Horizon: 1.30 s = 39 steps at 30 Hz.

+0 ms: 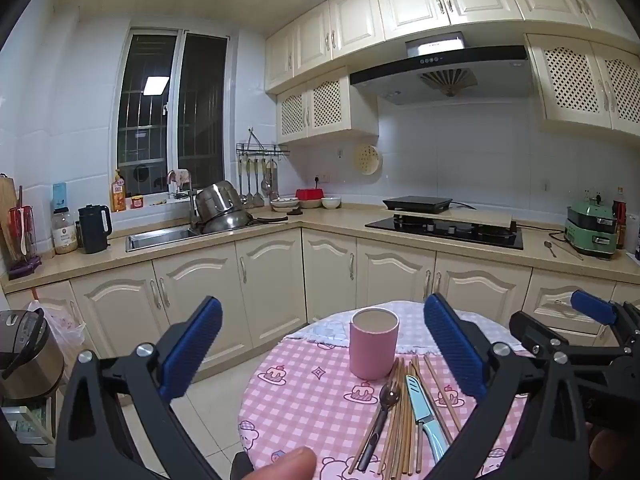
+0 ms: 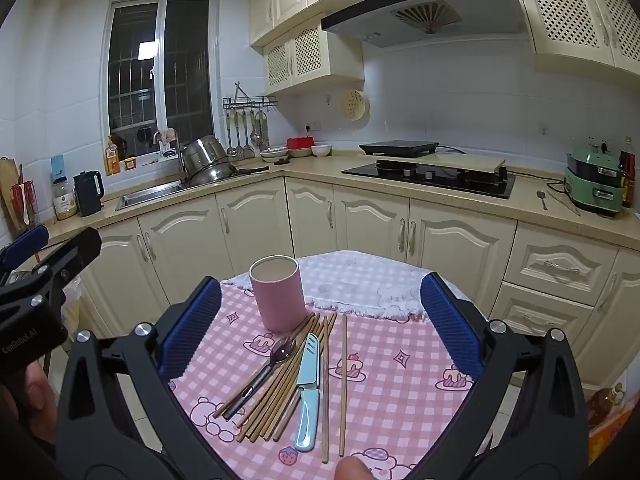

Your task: Organize utensils

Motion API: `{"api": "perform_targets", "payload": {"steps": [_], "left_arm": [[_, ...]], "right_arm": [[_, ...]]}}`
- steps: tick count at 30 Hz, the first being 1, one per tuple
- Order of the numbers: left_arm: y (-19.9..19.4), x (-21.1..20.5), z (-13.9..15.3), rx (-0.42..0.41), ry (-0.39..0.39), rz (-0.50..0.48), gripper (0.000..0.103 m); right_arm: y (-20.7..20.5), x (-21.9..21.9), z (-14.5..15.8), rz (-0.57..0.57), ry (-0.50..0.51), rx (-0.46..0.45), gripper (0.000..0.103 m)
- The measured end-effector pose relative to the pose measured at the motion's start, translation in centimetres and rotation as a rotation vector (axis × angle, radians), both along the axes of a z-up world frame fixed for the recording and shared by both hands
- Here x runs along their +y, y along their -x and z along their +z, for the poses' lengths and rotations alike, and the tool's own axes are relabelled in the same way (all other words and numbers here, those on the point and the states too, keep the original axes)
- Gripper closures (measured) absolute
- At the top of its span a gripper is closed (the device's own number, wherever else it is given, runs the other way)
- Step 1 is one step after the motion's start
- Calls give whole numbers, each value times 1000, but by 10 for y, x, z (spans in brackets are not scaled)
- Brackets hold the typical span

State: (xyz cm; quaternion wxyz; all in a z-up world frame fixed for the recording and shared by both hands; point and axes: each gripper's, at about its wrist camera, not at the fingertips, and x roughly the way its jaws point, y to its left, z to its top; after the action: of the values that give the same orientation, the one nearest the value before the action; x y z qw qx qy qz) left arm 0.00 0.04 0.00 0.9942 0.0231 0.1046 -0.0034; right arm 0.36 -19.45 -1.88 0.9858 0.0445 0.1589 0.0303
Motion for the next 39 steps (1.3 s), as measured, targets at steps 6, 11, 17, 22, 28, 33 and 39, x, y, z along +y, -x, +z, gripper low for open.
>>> {"api": "perform_targets", "payload": {"steps": [6, 11, 17, 22, 28, 33, 39], "left_arm": [[0, -4, 4, -2, -10, 1, 4], [0, 1, 7, -5, 1, -1, 4], [-2, 2, 7, 1, 13, -19, 4], [-4, 3, 8, 4, 33, -38, 4], [-7, 4, 8, 2, 29, -35, 4], [-7, 4, 9, -2, 35, -34, 4], [-10, 8, 9, 2, 59, -53, 4]], "right_arm": [[1, -1, 5, 2, -3, -7, 6], [4, -1, 12, 5, -4, -14, 6], [2, 1, 9, 3, 0, -21, 6], [1, 2, 9, 3, 1, -21, 6], [0, 4, 13, 10, 7, -31, 6], [0, 5, 14, 11, 8, -32, 6], [-1, 5, 13, 12, 8, -32, 6]]}}
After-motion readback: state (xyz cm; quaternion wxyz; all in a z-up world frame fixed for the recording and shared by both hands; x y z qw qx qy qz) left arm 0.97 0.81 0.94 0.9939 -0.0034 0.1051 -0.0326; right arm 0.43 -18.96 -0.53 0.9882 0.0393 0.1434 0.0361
